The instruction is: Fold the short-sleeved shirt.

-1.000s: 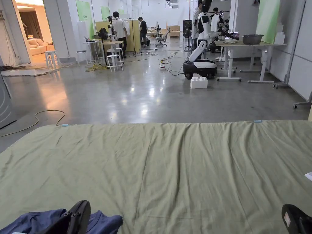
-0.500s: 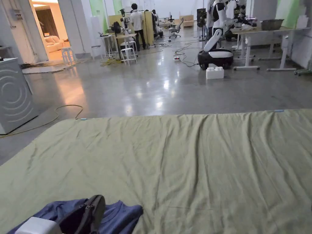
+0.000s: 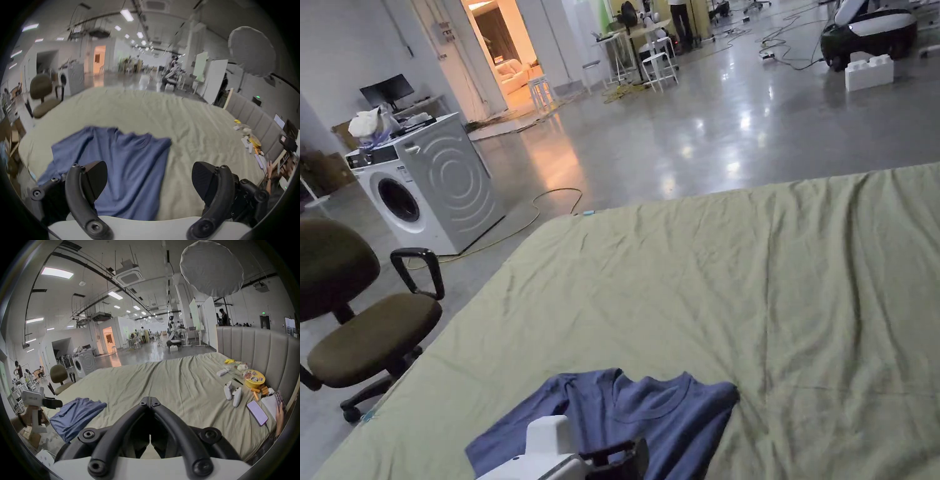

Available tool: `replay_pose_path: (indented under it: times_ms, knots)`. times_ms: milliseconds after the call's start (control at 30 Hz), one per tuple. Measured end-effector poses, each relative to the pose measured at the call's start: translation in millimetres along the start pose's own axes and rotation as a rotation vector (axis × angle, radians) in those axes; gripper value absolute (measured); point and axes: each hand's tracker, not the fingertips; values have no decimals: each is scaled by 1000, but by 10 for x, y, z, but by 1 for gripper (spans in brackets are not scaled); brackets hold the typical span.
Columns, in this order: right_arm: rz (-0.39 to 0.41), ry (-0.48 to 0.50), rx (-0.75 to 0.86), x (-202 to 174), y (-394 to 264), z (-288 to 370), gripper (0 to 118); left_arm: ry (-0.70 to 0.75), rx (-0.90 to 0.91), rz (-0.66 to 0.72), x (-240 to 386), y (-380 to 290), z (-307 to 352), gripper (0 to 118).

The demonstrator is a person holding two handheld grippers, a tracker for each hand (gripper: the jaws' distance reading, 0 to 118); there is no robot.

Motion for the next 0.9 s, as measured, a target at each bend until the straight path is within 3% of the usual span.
replay_pose_path:
  times_ms: [300, 400, 467, 533, 567, 633, 767, 900]
  knots:
    - [-46, -41, -165, -25, -191, -274, 0, 103, -242, -70, -463, -104, -1333, 98]
    - [-34, -64, -179, 128, -305, -328, 0, 107, -290, -28, -529, -188, -1490, 80]
    - [-26, -79, -191, 147, -325, -337, 0, 108, -263, -29, -497, -177, -1438, 77]
    - [-27, -83, -207, 179, -359, -357, 0, 103, -269, -83, -469, -170, -1436, 61]
    - [-28, -82, -215, 191, -373, -365, 0, 108, -270, -82, -468, -159, -1438, 51]
    - [-27, -83, -233, 155, -360, -353, 0, 119, -266, -40, -500, -127, -1445, 12]
    - [-105, -5, -218, 141, -316, -210, 0, 110, -297, 118, -579, 117, -1373, 4]
    - [-93, -9, -204, 219, -332, -73, 0, 91, -60, 221, -546, 647, -868, 3]
